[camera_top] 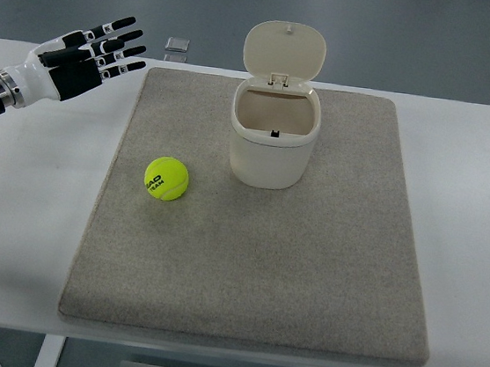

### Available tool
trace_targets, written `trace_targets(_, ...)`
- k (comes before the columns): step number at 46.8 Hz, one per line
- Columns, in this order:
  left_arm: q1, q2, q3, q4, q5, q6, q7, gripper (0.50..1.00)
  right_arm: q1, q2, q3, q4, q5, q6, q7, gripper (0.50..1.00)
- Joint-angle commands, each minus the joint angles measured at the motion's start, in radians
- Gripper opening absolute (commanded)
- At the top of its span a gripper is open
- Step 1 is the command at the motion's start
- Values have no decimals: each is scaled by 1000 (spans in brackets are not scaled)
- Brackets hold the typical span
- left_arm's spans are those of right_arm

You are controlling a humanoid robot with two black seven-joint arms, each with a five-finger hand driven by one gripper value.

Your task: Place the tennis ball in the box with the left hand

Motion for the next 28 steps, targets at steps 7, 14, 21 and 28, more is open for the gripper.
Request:
trace_targets(7, 3, -1, 4, -1, 8, 0, 0, 992, 0, 0, 0, 0, -1, 0, 0, 938)
trace_targets(14, -5, 1, 19, -3, 11, 0, 2, 992, 0, 0, 0, 0, 0, 0, 0, 938)
trace_targets(21, -6, 14, 30, -9, 12, 0, 2, 994, 0, 0, 0, 0, 0, 0, 0, 938)
trace_targets(28, -6, 28, 32, -8, 34, 0, 0, 992, 0, 0, 0, 0, 0, 0, 0, 938)
